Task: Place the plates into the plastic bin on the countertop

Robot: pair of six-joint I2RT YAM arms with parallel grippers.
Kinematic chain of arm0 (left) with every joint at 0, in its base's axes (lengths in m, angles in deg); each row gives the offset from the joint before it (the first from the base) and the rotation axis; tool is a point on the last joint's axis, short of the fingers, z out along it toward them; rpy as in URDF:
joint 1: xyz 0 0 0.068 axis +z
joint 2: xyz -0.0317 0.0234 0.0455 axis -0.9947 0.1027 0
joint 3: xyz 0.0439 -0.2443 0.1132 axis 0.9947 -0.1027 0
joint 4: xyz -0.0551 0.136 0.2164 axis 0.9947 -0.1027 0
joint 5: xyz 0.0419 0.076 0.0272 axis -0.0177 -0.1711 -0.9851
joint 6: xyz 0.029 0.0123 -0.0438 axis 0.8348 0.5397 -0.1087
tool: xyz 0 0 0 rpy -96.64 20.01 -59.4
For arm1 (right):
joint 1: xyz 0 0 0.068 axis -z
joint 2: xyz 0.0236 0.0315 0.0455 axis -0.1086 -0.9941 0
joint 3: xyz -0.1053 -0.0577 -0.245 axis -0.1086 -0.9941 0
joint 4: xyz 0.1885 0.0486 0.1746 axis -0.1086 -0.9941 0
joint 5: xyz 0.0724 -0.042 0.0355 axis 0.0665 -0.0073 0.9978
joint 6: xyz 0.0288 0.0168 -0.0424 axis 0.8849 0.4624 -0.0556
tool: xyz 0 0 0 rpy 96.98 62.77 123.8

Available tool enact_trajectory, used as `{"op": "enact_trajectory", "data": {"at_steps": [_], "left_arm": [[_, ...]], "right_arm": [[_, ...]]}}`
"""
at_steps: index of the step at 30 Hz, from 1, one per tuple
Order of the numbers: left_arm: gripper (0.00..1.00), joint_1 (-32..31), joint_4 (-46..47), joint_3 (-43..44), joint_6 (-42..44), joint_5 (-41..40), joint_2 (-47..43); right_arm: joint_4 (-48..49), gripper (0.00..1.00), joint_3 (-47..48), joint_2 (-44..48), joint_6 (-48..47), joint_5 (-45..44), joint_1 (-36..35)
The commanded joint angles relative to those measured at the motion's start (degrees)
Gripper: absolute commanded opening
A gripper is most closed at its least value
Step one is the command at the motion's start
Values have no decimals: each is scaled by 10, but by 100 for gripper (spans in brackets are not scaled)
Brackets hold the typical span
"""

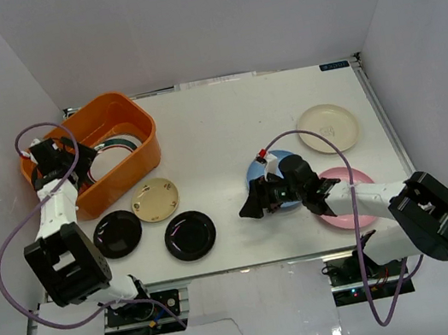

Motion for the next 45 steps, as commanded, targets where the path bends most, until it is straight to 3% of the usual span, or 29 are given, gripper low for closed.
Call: {"op": "enact_trajectory", "data": {"at_steps": [1,8,11,13,15,16,18,19,20,21,22,24,27,30,34,40,45], "left_arm": [[98,-6,31,-17,4,-15,-100],[98,-30,113,-151,-14,-24,-261],[98,-58,114,-166,-7,-17,-318],[98,-112,113,-173,3,-5,-342],[95,-202,108,-184,7,-3,-364],[93,-240,106,-190,-2,-1,-368],[91,-337,106,-207,-19,-6,-365],[89,-371,107,-224,-38,-31,-358],[88,-444,109,-230,-46,-48,-333],[88,-482,113,-234,-52,-75,-315],[87,-514,119,-231,-54,-93,-294],[87,-599,128,-215,-57,-134,-220],[87,-664,134,-167,-42,-172,-140],[85,-686,142,-119,-35,-175,-47],[84,-698,155,-72,-26,-180,60],[80,-702,161,-27,-22,-172,141],[78,-701,170,8,-7,-155,208]], "right_arm": [[37,73,19,-13,15,-44,-11],[-60,51,74,31,-32,-152,-8],[-93,32,86,63,-51,-208,18],[-121,16,91,80,-48,-226,74],[-129,11,81,108,-37,-215,130],[-129,11,77,120,-21,-207,192],[-129,14,65,152,-12,-214,245],[-131,22,66,161,-11,-235,285],[-132,27,68,171,-15,-263,303],[-132,39,69,171,-20,-291,332],[-134,46,70,164,-25,-342,347],[-138,60,72,149,-29,-359,415],[-137,61,75,113,0,-338,512],[-98,63,66,61,36,-302,557],[-92,63,99,-43,61,-273,565],[-65,63,139,-126,74,-214,565],[-23,55,122,-152,91,-195,565]]}}
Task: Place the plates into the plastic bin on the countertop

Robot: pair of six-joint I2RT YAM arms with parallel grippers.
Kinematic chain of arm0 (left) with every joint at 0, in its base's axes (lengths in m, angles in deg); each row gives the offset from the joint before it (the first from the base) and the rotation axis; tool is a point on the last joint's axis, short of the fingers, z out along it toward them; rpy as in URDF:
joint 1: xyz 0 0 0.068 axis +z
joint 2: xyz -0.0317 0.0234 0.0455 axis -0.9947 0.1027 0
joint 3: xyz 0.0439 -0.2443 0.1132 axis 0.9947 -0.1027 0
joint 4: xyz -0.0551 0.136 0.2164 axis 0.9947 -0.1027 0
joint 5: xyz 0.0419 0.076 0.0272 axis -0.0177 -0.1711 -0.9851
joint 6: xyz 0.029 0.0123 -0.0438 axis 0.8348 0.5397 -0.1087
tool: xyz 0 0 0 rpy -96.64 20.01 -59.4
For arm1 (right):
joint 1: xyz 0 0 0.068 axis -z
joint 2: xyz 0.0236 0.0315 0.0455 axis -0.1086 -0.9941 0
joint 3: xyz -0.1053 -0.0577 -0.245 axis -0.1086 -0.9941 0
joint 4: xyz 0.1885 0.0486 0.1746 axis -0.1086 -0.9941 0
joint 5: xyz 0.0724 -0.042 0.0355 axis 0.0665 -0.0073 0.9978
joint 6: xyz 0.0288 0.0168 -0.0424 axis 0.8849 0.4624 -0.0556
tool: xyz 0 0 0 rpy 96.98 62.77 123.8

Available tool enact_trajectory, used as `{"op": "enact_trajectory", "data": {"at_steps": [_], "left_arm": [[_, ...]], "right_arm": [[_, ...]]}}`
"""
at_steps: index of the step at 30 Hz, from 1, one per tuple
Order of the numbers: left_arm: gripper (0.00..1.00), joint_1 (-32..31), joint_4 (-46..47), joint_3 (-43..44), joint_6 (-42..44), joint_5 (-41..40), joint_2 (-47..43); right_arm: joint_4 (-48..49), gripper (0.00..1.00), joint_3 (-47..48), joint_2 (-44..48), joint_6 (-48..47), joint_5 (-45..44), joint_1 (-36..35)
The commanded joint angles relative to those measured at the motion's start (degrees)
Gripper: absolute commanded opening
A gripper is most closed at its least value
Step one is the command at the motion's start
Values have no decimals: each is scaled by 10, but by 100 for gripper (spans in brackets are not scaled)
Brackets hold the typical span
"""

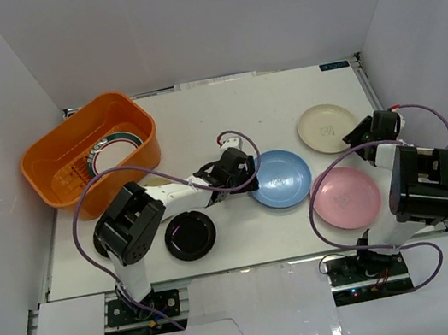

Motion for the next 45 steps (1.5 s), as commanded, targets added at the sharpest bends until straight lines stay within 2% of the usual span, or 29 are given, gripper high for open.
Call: {"op": "enact_trajectory", "data": {"at_steps": [1,6,10,11,14,18,21,23,26,29,30,32,33,35,36,37,39,42,45], "left_arm": [[75,-3,7,35,15,6,22],[61,-4,2,50,15,-7,46],[43,-4,-16,74,18,-24,65],[27,-4,-18,78,19,-30,66],[0,-3,-26,88,19,-37,63],[0,-2,-57,120,42,-67,27],[0,23,-69,133,56,-81,-41],[0,50,-80,137,55,-71,-100],[0,123,-123,138,45,-39,-178],[0,217,-172,134,26,-6,-260],[0,272,-179,134,20,13,-278],[0,326,-192,138,13,20,-306],[0,380,-215,145,14,13,-316],[0,446,-232,147,8,54,-313],[0,516,-238,140,5,74,-303],[0,548,-240,138,1,99,-295],[0,628,-244,132,1,132,-280],[0,690,-245,136,11,159,-251],[0,696,-251,140,37,138,-219]], "right_arm": [[57,53,9,-13,21,27,1],[68,31,14,-29,28,41,-1],[80,11,14,-34,39,62,-2],[92,8,6,-28,54,67,-4],[177,8,-45,17,86,83,-18],[188,8,-62,93,115,105,-22],[178,8,-72,177,125,105,-20],[175,8,-63,231,136,142,-14],[135,8,-14,287,137,179,-10],[78,8,52,319,101,215,-11],[71,8,65,323,95,227,-12],[60,8,79,332,81,249,-31],[48,8,89,334,74,249,-47],[36,8,96,332,41,233,-117],[28,8,105,328,26,226,-146],[13,8,112,316,12,219,-210],[6,8,119,307,-15,206,-279],[7,8,120,299,-33,176,-340],[0,8,137,275,-57,156,-388]]}}
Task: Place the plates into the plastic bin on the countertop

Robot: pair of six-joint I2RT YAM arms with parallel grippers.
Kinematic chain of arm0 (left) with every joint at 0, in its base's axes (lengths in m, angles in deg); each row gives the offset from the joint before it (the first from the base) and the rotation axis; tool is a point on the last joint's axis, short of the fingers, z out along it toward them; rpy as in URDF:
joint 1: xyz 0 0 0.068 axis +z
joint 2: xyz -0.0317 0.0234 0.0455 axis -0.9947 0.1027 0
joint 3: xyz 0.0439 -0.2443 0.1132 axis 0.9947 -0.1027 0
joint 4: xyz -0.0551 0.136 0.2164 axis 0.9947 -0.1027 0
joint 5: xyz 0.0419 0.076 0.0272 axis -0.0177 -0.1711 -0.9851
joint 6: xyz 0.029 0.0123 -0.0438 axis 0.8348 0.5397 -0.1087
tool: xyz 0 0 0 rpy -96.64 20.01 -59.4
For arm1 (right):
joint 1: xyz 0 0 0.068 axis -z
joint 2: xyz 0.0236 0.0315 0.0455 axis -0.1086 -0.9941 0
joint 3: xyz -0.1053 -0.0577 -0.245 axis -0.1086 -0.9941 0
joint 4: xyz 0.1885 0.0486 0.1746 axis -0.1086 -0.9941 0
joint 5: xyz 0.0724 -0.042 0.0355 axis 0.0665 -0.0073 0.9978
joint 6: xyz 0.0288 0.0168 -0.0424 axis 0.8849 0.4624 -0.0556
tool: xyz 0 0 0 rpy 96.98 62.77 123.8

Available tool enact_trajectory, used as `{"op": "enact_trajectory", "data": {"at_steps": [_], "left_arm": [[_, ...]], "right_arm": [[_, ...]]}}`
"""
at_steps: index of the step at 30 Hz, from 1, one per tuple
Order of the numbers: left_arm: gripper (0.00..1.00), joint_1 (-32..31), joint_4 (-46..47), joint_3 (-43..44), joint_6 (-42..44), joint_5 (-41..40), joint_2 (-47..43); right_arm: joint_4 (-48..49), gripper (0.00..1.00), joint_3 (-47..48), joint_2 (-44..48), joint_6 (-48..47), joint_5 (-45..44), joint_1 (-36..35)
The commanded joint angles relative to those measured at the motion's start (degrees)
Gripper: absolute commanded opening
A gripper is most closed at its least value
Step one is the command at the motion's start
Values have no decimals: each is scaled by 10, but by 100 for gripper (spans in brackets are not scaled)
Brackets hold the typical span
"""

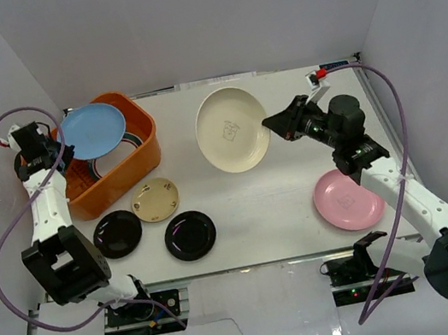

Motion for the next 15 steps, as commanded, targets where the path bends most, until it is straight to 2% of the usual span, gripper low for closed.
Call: {"op": "enact_trajectory", "data": {"at_steps": [1,6,8,11,12,15], "left_arm": [[0,-3,-16,-4,19,36,10],[1,-3,-10,-13,38,21,47],[7,-3,-6,-15,41,20,57],[34,-3,-6,-14,41,-5,63],[52,-3,-4,-18,34,-5,59],[72,-3,16,-32,25,9,31]], "right_arm": [[-2,8,53,-26,-43,-35,-40],[0,8,52,-46,-57,-58,-95],[-2,8,47,-46,-59,-72,-108],[-7,8,45,-48,-66,-84,-126],[-12,8,44,-50,-69,-85,-130],[-24,8,44,-51,-75,-90,-139]]}}
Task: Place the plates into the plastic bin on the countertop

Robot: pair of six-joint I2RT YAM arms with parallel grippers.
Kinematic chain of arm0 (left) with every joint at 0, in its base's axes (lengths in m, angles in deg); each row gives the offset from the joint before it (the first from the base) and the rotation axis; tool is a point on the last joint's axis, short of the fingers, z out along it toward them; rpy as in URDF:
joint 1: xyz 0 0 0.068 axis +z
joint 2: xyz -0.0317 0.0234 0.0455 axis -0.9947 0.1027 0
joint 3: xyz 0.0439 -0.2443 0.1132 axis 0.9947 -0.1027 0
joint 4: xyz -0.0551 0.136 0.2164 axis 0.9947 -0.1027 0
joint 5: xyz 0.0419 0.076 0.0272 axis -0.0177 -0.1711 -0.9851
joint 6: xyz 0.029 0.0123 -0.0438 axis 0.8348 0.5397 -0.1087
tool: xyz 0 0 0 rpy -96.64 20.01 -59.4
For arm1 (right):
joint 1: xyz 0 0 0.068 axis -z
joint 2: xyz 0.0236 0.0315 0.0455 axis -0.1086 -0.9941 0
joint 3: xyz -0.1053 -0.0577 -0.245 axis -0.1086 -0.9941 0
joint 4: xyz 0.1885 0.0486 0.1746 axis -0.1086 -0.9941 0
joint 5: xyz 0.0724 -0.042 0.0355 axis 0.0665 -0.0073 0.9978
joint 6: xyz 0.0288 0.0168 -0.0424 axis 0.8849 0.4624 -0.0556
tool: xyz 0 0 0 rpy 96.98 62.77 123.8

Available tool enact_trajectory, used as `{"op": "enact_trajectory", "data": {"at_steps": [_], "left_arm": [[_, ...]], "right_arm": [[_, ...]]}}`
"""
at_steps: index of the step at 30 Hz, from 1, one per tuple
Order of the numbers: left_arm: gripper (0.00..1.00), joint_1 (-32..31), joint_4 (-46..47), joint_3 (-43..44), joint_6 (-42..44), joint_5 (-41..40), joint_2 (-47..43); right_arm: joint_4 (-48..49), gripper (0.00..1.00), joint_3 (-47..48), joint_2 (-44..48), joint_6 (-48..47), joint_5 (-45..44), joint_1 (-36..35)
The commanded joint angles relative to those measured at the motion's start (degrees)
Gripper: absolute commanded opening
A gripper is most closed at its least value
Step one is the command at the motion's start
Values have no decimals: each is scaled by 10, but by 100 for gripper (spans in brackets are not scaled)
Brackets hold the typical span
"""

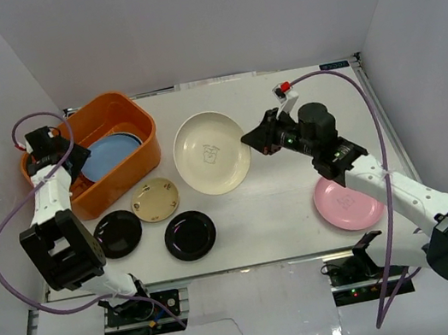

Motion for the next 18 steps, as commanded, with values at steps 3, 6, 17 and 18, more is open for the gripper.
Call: {"op": "enact_trajectory", "data": {"at_steps": [3,6,17,18], "left_arm": [[81,0,45,-17,-20,38,-81],[83,-2,47,-12,-32,76,-117],[78,-301,114,-221,-29,230,-410],[79,-309,111,-228,-20,239,-410]], "right_arm": [[1,8,15,-3,-18,-26,-15],[-7,8,14,-10,-22,-33,-21],[-45,8,32,-64,-46,-21,-26],[-47,8,34,-69,-47,-23,-27]]}}
